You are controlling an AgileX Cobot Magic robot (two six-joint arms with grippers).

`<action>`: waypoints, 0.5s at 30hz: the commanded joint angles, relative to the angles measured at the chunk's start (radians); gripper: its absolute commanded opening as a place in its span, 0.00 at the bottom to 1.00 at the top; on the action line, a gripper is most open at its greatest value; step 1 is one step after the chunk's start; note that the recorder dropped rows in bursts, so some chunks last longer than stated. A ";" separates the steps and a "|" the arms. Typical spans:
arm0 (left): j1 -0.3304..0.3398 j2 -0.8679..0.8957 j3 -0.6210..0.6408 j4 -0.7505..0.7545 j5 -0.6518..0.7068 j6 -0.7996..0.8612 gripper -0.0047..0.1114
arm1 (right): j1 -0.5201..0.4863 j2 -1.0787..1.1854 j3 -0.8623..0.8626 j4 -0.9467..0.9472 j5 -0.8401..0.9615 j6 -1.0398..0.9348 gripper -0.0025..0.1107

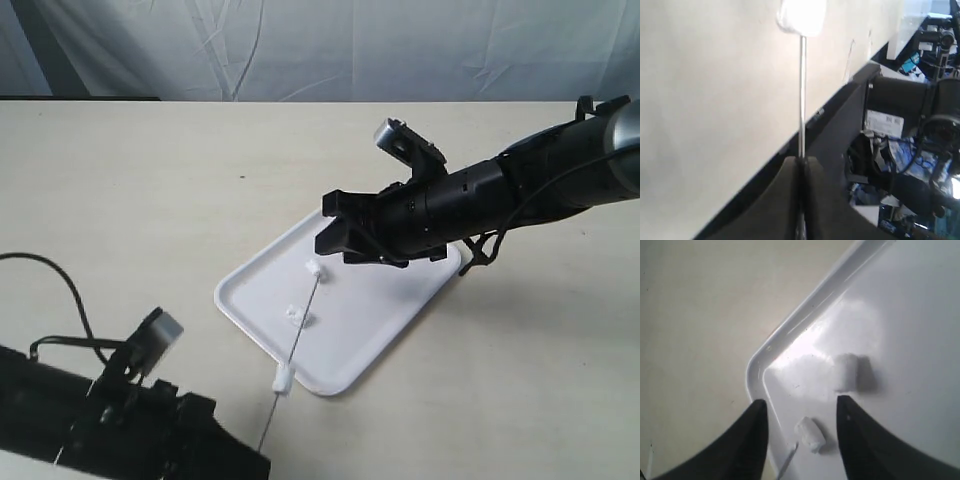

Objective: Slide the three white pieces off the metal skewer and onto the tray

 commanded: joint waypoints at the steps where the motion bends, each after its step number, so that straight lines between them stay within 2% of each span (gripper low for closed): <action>1: -0.001 -0.001 -0.104 -0.009 -0.070 -0.063 0.04 | -0.003 0.001 -0.004 -0.010 0.042 -0.008 0.39; 7: -0.001 0.001 -0.213 -0.009 -0.114 -0.111 0.04 | -0.001 0.001 -0.004 -0.010 0.153 -0.001 0.37; 15: -0.001 0.001 -0.254 -0.009 -0.167 -0.130 0.04 | -0.001 0.001 -0.004 -0.008 0.234 0.004 0.37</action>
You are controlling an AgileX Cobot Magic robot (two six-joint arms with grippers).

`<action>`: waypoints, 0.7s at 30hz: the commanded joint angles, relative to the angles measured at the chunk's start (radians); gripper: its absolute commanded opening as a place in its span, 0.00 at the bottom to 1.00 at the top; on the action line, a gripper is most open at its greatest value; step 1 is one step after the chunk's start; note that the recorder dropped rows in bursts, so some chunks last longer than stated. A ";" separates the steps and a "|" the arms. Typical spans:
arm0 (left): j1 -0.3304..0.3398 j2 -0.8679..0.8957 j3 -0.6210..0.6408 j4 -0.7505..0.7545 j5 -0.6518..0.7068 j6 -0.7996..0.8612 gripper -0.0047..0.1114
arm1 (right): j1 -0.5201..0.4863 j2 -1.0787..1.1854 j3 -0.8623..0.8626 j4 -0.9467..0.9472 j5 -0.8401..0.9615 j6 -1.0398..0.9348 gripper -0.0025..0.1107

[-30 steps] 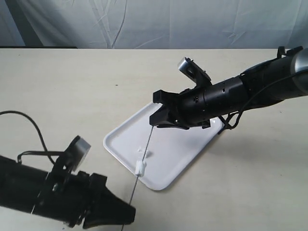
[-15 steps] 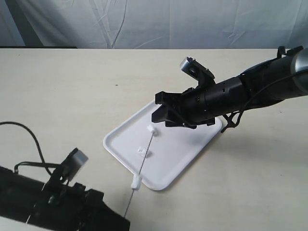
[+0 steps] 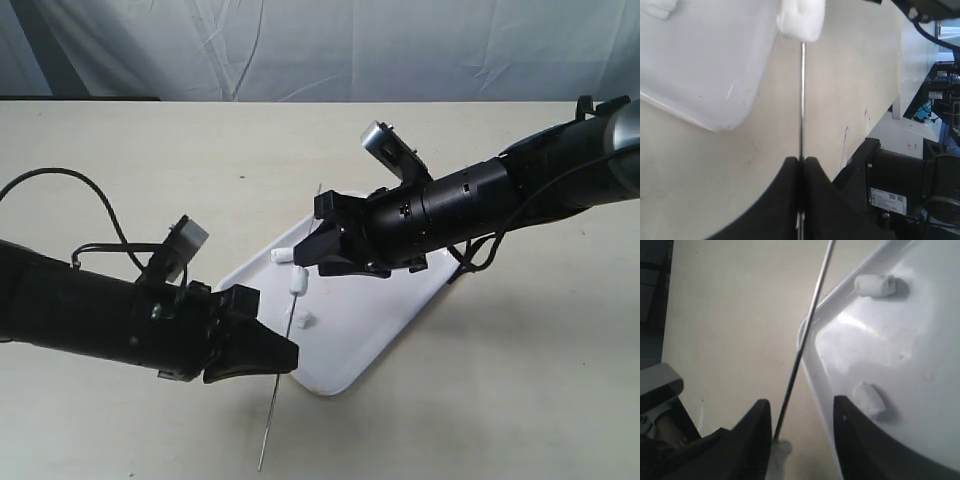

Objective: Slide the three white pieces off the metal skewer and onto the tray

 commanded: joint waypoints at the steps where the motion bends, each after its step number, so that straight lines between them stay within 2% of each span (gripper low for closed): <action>1: -0.001 -0.002 -0.015 -0.007 -0.026 -0.019 0.04 | -0.001 0.001 -0.004 -0.005 0.054 0.001 0.37; 11: -0.001 -0.002 -0.030 -0.007 -0.042 -0.019 0.04 | -0.001 0.001 -0.004 -0.005 0.135 0.001 0.37; 21: -0.001 -0.002 -0.063 -0.007 -0.035 -0.024 0.04 | -0.001 0.001 -0.004 -0.032 0.141 0.013 0.37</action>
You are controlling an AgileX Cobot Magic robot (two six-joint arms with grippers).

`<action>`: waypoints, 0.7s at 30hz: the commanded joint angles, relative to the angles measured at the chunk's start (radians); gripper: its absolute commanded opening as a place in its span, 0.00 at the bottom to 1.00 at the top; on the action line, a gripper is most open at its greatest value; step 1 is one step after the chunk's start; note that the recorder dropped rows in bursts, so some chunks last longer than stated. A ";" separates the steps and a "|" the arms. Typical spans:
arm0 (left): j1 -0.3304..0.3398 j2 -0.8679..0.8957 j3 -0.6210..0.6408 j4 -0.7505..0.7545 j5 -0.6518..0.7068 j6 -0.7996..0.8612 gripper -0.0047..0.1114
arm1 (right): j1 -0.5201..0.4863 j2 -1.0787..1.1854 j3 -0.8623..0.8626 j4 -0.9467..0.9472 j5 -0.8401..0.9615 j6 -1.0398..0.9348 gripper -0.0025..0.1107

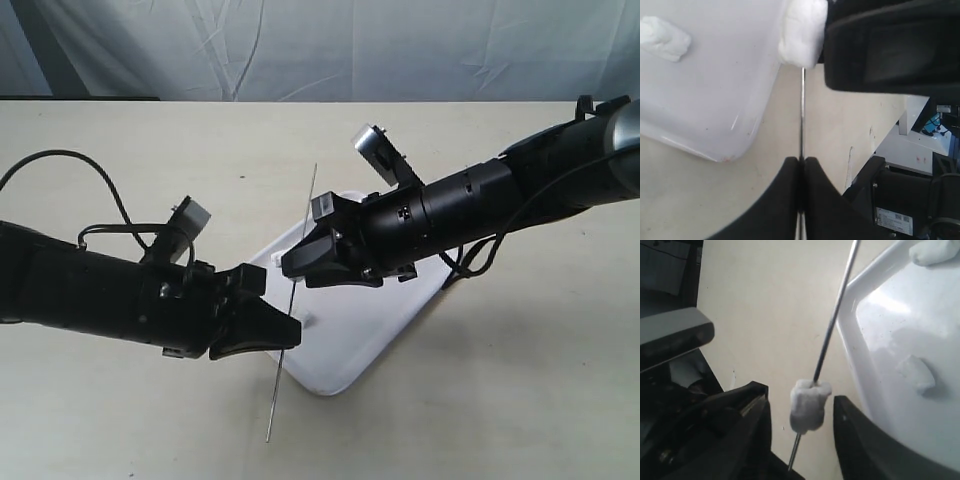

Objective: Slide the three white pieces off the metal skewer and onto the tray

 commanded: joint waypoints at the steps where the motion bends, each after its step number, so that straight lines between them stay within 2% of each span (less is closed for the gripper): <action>1: -0.001 -0.004 -0.013 -0.007 0.011 -0.006 0.04 | -0.001 0.001 -0.004 -0.012 0.010 0.003 0.37; 14: -0.001 -0.004 -0.013 -0.007 0.068 -0.006 0.04 | -0.001 0.001 -0.004 -0.010 -0.018 0.003 0.37; 15: -0.001 -0.004 -0.013 -0.007 0.068 -0.006 0.04 | -0.001 0.001 -0.004 -0.010 -0.018 0.003 0.35; 17: -0.001 -0.004 -0.013 -0.007 0.068 -0.006 0.04 | -0.001 0.001 -0.004 -0.010 -0.022 0.003 0.24; 21: -0.001 -0.004 -0.013 -0.007 0.068 -0.004 0.04 | -0.001 0.001 -0.004 -0.010 -0.022 0.003 0.27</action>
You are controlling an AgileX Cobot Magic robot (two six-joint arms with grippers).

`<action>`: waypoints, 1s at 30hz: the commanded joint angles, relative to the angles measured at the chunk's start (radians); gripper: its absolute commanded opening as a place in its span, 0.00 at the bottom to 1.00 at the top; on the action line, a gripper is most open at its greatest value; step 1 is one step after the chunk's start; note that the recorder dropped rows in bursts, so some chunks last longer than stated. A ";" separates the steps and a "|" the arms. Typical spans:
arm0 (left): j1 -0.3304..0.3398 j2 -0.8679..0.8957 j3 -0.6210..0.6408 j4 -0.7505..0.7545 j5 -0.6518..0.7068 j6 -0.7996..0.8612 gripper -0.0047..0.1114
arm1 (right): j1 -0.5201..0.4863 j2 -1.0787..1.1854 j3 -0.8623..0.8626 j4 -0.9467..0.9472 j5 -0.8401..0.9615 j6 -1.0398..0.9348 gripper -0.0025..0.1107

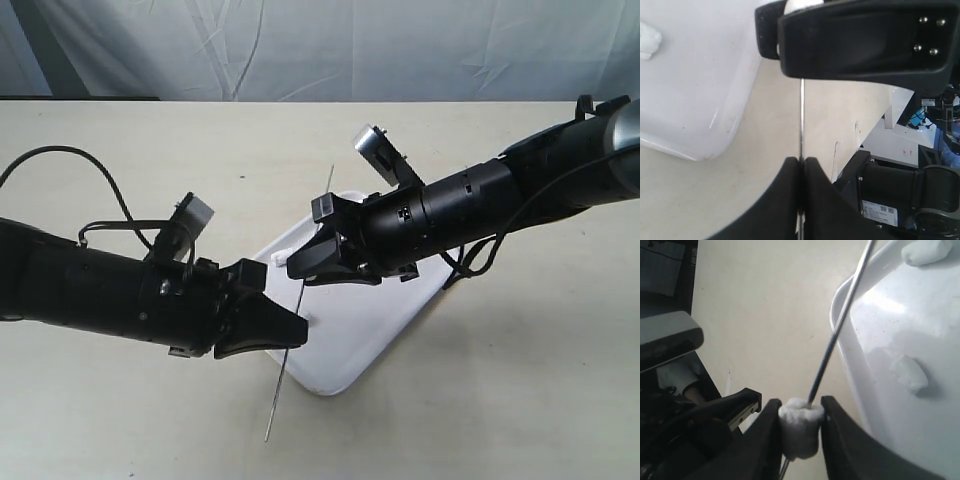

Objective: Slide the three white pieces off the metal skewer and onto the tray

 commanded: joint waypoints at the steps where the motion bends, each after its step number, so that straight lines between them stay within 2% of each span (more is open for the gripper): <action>1: -0.001 -0.004 -0.006 -0.007 0.019 -0.001 0.04 | -0.001 0.001 -0.004 -0.005 -0.005 -0.005 0.29; 14: -0.001 -0.004 0.020 -0.007 -0.008 -0.013 0.04 | -0.001 0.001 -0.004 -0.005 -0.009 -0.007 0.31; 20: -0.001 -0.004 0.017 -0.007 -0.006 0.008 0.04 | -0.001 0.001 -0.004 -0.007 -0.002 -0.007 0.22; 30: -0.009 -0.004 0.031 -0.007 0.073 -0.002 0.04 | -0.001 0.001 -0.004 -0.007 -0.031 -0.007 0.22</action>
